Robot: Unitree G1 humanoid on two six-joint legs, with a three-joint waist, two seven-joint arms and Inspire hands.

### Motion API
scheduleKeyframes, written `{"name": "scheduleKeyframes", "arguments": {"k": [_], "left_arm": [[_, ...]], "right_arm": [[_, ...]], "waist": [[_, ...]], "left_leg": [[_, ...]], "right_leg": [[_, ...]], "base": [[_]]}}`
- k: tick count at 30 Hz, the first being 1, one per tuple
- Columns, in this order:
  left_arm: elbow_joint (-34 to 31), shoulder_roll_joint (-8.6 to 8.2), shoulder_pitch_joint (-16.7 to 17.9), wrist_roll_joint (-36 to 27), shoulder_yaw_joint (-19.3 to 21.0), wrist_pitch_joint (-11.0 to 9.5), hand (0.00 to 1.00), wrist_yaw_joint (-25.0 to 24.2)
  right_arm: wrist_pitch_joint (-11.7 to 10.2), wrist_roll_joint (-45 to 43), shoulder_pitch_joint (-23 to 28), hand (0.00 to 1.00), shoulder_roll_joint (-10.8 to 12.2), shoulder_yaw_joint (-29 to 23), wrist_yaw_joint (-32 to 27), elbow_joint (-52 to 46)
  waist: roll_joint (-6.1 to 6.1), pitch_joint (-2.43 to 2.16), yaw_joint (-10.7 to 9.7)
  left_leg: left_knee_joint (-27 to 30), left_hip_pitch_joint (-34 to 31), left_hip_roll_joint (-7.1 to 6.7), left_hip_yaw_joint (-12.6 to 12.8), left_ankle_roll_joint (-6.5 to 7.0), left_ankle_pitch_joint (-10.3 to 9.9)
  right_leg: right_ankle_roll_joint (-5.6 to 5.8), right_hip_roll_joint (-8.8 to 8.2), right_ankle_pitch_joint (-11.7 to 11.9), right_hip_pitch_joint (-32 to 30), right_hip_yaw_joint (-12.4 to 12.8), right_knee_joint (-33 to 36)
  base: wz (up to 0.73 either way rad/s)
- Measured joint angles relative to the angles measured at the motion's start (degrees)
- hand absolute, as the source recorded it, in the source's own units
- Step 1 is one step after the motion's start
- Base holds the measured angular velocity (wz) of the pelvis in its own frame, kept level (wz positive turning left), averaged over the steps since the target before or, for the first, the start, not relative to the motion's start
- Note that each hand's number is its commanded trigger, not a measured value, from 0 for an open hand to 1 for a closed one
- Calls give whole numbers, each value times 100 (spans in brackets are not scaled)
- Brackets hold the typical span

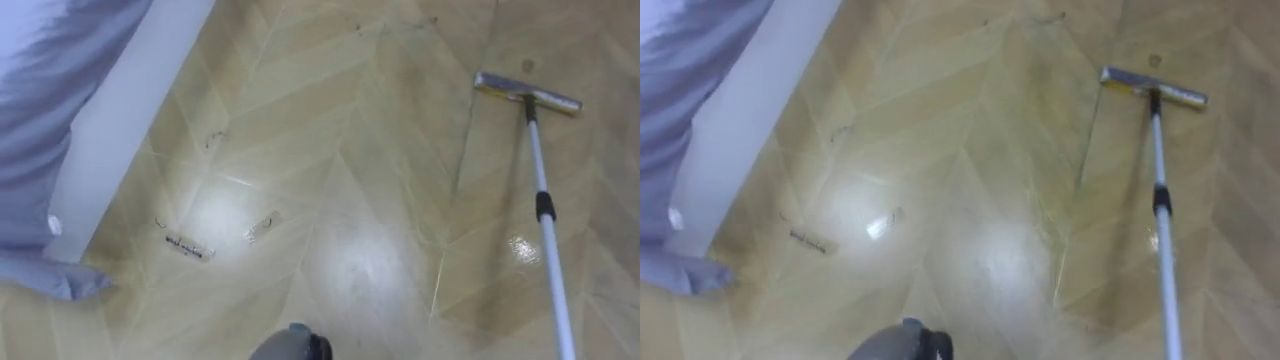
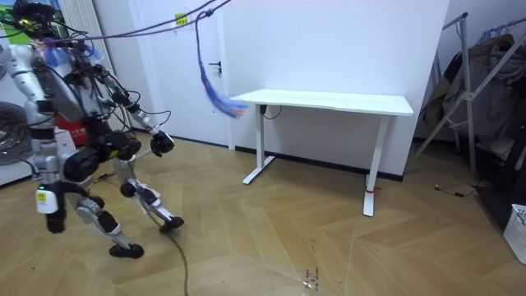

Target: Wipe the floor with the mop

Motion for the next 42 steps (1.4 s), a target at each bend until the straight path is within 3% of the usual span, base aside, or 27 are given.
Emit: {"name": "scheduleKeyframes", "arguments": {"k": [1, 2, 4, 6, 7, 10, 12, 13, 15, 16, 17, 19, 22, 23, 24, 26, 27, 28, 30, 33, 35, 37, 38, 39, 40, 41, 42], "left_arm": [[2, -21, 0, 2, -6, -1, 0, 8], [18, -39, 3, -4, 1, 3, 0, 13], [14, -52, 3, -8, 23, 17, 0, 86], [18, -75, 4, -13, 21, 118, 0, 168], [21, -74, 6, -13, 21, 155, 0, 187], [221, -104, 7, -92, 11, 287, 0, 219], [230, -85, 5, -339, -3, 366, 0, 263], [209, -81, 0, -403, -17, 362, 0, 273], [104, -64, 3, -531, -99, 384, 0, 363], [46, -34, 19, -550, -107, 388, 0, 367], [-97, 58, 87, -649, -110, 387, 0, 367], [-223, 156, 121, -648, -113, 385, 0, 366], [-261, 242, 211, -607, -99, 389, 0, 284], [-246, 252, 294, -615, -96, 397, 0, 190], [-234, 252, 335, -611, -97, 399, 0, 77], [-228, 246, 210, -599, -102, 394, 0, -77], [-119, 220, 46, -604, -98, 361, 0, -134], [-54, 205, -70, -595, -96, 328, 0, -139], [-3, 111, -367, -407, -4, 240, 0, -139], [-20, 36, -437, -402, 33, 30, 0, -52], [21, -9, -433, -431, 33, 30, 0, 39], [33, -84, -399, -504, 15, 51, 0, 146], [41, -111, -399, -516, 14, 66, 0, 160], [64, -124, -402, -514, 21, 61, 0, 218], [87, -126, -398, -512, 20, 61, 0, 234], [170, -126, -391, -510, 34, 62, 0, 243], [240, -125, -362, -528, 28, 76, 0, 243]], "right_arm": [[-2, 0, 42, 100, 34, 2, -33, -1], [-3, 1, 93, 100, 122, -1, -103, -1], [-1, -1, 125, 100, 290, -1, -211, -43], [34, -63, 124, 100, 459, -76, -278, -86], [51, -92, 118, 100, 485, -123, -278, -87], [264, -222, -107, 100, 468, -223, -328, -126], [445, -374, -620, 100, 381, -345, -397, -43], [489, -377, -797, 100, 330, -342, -408, -37], [469, -380, -1559, 100, 70, -340, -474, -49], [439, -379, -1735, 100, 15, -334, -472, -84], [355, -355, -2067, 100, -76, -331, -454, -215], [256, -116, -2331, 100, -224, -250, -417, -516], [110, 159, -2570, 100, -242, -264, -251, -557], [108, 177, -2479, 100, -205, -271, -174, -532], [105, 204, -2254, 100, -199, -262, -83, -534], [60, 300, -1804, 100, -229, -226, 16, -528], [20, 328, -1491, 100, -250, -210, 37, -480], [8, 319, -1356, 100, -255, -196, 36, -417], [9, 258, -880, 100, -238, -154, 6, -92], [18, 290, -381, 100, -37, -124, -155, -1], [17, 265, -276, 100, 137, -119, -261, -26], [16, 140, -261, 100, 292, -129, -394, -65], [17, 59, -269, 100, 378, -147, -464, -89], [27, 43, -267, 100, 457, -150, -518, -89], [39, 39, -263, 100, 492, -168, -542, -89], [107, 5, -310, 100, 520, -201, -542, -91], [181, -55, -398, 100, 510, -272, -553, -115]], "waist": [[68, 17, -26], [124, 4, -93], [131, 4, -129], [93, 21, -159], [100, 18, -166], [100, 8, -162], [68, 27, -125], [44, 44, -106], [-32, 103, 5], [-86, 124, 58], [-197, 148, 160], [-322, 166, 210], [-404, 138, 384], [-400, 129, 383], [-402, 87, 374], [-365, 58, 252], [-286, 53, 194], [-256, 51, 194], [-88, 5, 109], [90, -9, -2], [140, 9, -41], [173, 10, -139], [181, 25, -176], [173, 32, -221], [160, 25, -238], [124, 51, -224], [128, 68, -200]], "left_leg": [[-20, 56, -2, -60, -14, -34], [-139, 176, -7, -110, -25, -76], [-332, 347, -2, -116, -55, -94], [-409, 571, -2, -138, -143, -219], [-390, 621, -5, -161, -170, -280], [-136, 825, 107, -343, -385, -582], [410, 778, 219, -386, -556, -730], [619, 713, 235, -363, -581, -715], [1553, 352, 430, -264, -870, -509], [1760, 268, 470, -238, -915, -410], [2119, 48, 500, -225, -975, -141], [2016, -361, 508, -233, -923, -154], [525, -935, 508, -177, -959, -7], [58, -954, 507, -148, -804, 425], [-75, -802, 510, -65, -674, 628], [-94, -554, 491, 137, -459, 658], [-39, -453, 424, 191, -286, 558], [-10, -409, 377, 202, -216, 516], [1, -217, 152, 274, -40, 292], [-156, 9, -52, 186, 69, 143], [-341, 126, -99, 76, 66, 144], [-489, 242, -99, 15, 42, 135], [-508, 303, -99, -29, -3, 98], [-503, 378, -95, -70, -41, 29], [-503, 412, -95, -84, -72, 2], [-503, 504, -78, -120, -135, -53], [-483, 587, -30, -180, -194, -120]], "right_leg": [[4, 37, -10, -138, -1, 10], [2, 105, -16, -445, -34, -111], [-45, 203, -5, -816, -2, -761], [-178, 191, 245, -966, -10, -2154], [-204, 205, 385, -969, -18, -2383], [-389, 196, 552, -678, -312, -2318], [-545, 179, 310, -584, -556, -1985], [-567, 180, 224, -596, -569, -1872], [-614, 292, -79, -631, -546, -1516], [-634, 321, -138, -642, -517, -1434], [-686, 344, -236, -671, -486, -1335], [-793, 352, -268, -663, -476, -1347], [-744, 350, -359, -356, -502, -1598], [-660, 326, -463, -101, -512, -1690], [-553, 261, -584, 139, -511, -1751], [-415, 120, -739, 432, -524, -1808], [-351, 41, -790, 527, -484, -1753], [-341, -2, -781, 534, -450, -1636], [-111, -132, -559, 407, -266, -1040], [-42, -182, -261, 16, -42, -585], [-58, -90, -268, -396, -44, -856], [-138, 28, -196, -705, -58, -1588], [-187, 97, 11, -818, -40, -2214], [-236, 127, 415, -861, -55, -2452], [-262, 148, 544, -775, -63, -2513], [-329, 205, 745, -664, -101, -2558], [-382, 252, 743, -557, -202, -2582]], "base": [[-44], [-35], [-28], [-5], [13], [10], [20], [20], [9], [-4], [6], [24], [7], [8], [11], [40], [47], [29], [17], [-7], [-53], [-44], [-12], [0], [7], [0], [-5]]}}
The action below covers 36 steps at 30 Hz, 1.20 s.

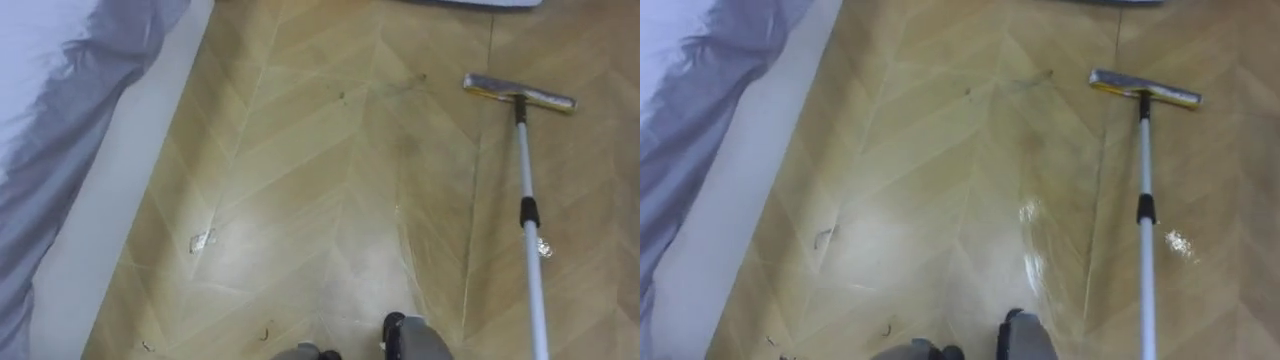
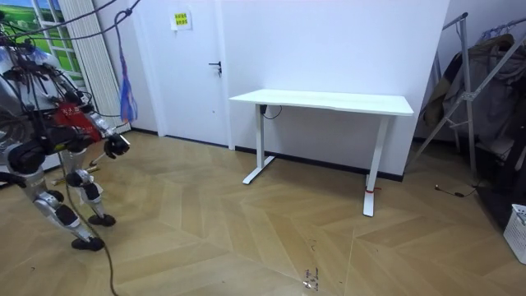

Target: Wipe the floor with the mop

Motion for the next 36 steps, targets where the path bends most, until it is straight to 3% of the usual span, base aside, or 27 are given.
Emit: {"name": "scheduleKeyframes", "arguments": {"k": [2, 3, 7, 10, 11, 12, 14, 16, 20, 23, 25, 26, 30, 34, 36], "left_arm": [[31, 14, 18, 18, -3, 88, 0, 0], [36, 18, 4, 31, 5, 118, 0, 2], [7, 61, -28, 22, 36, 150, 0, 4], [-24, 116, -98, 11, -15, 166, 0, 11], [-31, 115, -101, 29, -13, 165, 0, 18], [-25, 114, -81, 28, -13, 201, 0, 18], [-29, 120, -83, 53, -10, 248, 0, 13], [29, 116, -83, 100, -12, 264, 0, -7], [410, 96, -93, 515, 238, 256, 0, -151], [723, 71, 16, 834, 383, 276, 0, -170], [799, 69, 168, 995, 512, 275, 0, -171], [813, 75, 251, 1116, 579, 295, 0, -169], [801, 44, 414, 1388, 736, 400, 0, -170], [742, 10, 334, 1397, 732, 391, 0, -172], [623, 11, 330, 1395, 735, 403, 0, -155]], "right_arm": [[128, -86, -262, 100, -26, -92, -25, -11], [229, -128, -506, 100, -80, -129, -10, 7], [246, -115, -1383, 100, -316, -110, 117, 21], [-50, 160, -1813, 100, -406, -90, 271, 45], [-111, 284, -1953, 100, -418, -63, 367, 37], [-155, 385, -2014, 100, -417, -64, 464, 32], [-162, 427, -2043, 100, -416, -108, 566, 29], [-204, 427, -1932, 100, -417, -109, 631, 54], [-354, 230, -1090, 100, -406, -110, 817, 77], [-348, -629, -446, 100, -402, -116, 706, 154], [-330, -1091, -61, 100, -374, -115, 599, 183], [-323, -1320, 176, 100, -319, -116, 531, 180], [-265, -1688, 655, 100, -16, -125, 510, 171], [-240, -1724, 644, 100, 172, -120, 494, 104], [-104, -1878, 644, 100, 225, -163, 466, -50]], "waist": [[1, -1, 34], [-76, 43, 70], [-225, 118, 148], [-349, 102, 254], [-419, 116, 327], [-467, 67, 375], [-488, 61, 398], [-447, 65, 388], [-347, 46, 311], [-250, -18, 175], [-249, -63, 74], [-209, -107, 14], [-222, -110, -238], [-268, -96, -296], [-297, -94, -407]], "left_leg": [[42, 136, 53, -67, -60, -106], [78, 219, 64, -73, -83, -173], [605, 145, 201, -65, -232, -375], [1237, -89, 391, 76, -361, -307], [1318, -109, 441, 102, -482, -237], [1168, -42, 446, 96, -484, -236], [758, 163, 450, 63, -484, -236], [337, 374, 436, -36, -480, -234], [-515, 1047, 457, -40, -361, -103], [-1132, 1713, 445, -13, -348, 51], [-1584, 2144, 437, 29, -338, 185], [-1825, 2417, 442, 31, -357, 274], [-2448, 3296, 452, 23, -421, 448], [-2782, 3672, 493, 120, -438, 525], [-2871, 3816, 536, 134, -443, 543]], "right_leg": [[-65, 43, -108, 136, -70, 55], [-91, 48, -222, 188, -74, 158], [-268, 60, -547, 192, -160, 546], [-331, 106, -762, 234, -253, 772], [-342, 121, -765, 286, -252, 761], [-322, 122, -725, 342, -285, 676], [-338, 128, -603, 469, -376, 408], [-368, 137, -467, 643, -498, 97], [-355, 178, -272, 1298, -667, -585], [-309, 185, -223, 1883, -619, -993], [-287, 182, -188, 2242, -609, -1266], [-285, 217, -136, 2485, -597, -1482], [-294, 357, -66, 3209, -508, -1958], [-313, 464, 1, 3495, -350, -2129], [-306, 509, 53, 3635, -350, -2280]], "base": [[4], [8], [10], [27], [11], [12], [19], [16], [14], [-1], [-7], [-10], [-12], [-22], [0]]}}
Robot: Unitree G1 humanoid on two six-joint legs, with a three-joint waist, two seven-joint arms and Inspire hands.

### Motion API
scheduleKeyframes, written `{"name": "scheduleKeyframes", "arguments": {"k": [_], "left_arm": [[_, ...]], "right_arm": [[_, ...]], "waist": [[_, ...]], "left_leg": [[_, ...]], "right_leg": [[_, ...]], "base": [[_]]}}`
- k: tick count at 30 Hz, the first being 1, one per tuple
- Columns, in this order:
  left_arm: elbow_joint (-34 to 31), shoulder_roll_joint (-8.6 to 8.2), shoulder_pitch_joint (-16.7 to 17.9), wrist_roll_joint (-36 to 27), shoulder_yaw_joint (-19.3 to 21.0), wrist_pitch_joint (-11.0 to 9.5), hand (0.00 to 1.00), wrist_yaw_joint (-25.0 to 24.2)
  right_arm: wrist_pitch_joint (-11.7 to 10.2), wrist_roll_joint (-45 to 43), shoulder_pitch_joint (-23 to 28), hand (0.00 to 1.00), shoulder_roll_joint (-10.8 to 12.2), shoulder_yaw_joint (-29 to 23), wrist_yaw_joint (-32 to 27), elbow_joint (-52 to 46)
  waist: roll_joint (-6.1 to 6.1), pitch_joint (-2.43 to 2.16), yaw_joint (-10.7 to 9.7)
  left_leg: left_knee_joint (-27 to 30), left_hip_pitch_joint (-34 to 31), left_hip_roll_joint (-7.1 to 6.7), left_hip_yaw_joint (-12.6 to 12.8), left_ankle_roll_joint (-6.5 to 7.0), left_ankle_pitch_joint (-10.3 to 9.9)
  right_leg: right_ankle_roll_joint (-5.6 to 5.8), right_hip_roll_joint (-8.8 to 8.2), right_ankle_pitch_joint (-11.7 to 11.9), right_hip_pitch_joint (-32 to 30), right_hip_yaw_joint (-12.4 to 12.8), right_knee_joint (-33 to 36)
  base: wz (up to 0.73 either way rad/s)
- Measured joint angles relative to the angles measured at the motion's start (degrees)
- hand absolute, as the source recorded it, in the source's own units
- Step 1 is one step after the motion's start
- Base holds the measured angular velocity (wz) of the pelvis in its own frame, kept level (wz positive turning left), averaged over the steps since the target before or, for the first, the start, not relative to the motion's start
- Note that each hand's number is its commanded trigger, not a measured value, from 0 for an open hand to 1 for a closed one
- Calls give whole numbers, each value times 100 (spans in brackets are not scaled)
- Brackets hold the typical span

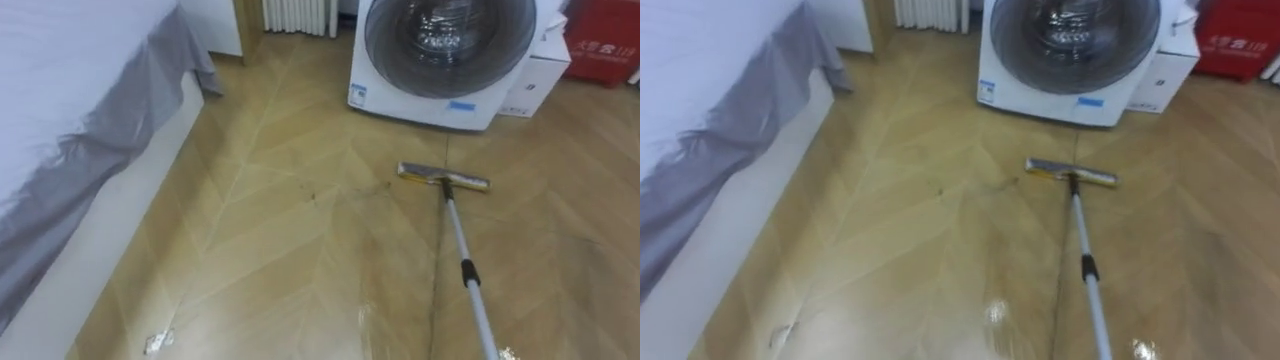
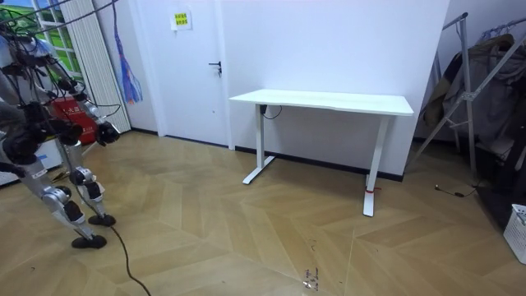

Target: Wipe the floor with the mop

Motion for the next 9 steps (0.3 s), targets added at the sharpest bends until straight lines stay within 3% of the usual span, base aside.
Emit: {"name": "scheduleKeyframes", "arguments": {"k": [8, 9], "left_arm": [[-37, 66, -186, -38, 55, 39, 0, 24], [-90, 75, -181, -28, 57, 34, 0, 24]], "right_arm": [[208, -456, -19, 100, 1, -330, -76, -527], [229, -522, -27, 100, 1, -434, -75, -639]], "waist": [[-100, 13, 7], [-109, 34, 12]], "left_leg": [[-152, 216, 50, 38, 0, 2], [-162, 247, 77, 53, 1, 3]], "right_leg": [[-2, 92, 94, 174, 85, -177], [-2, 98, 99, 173, 104, -179]], "base": [[-8], [-7]]}}
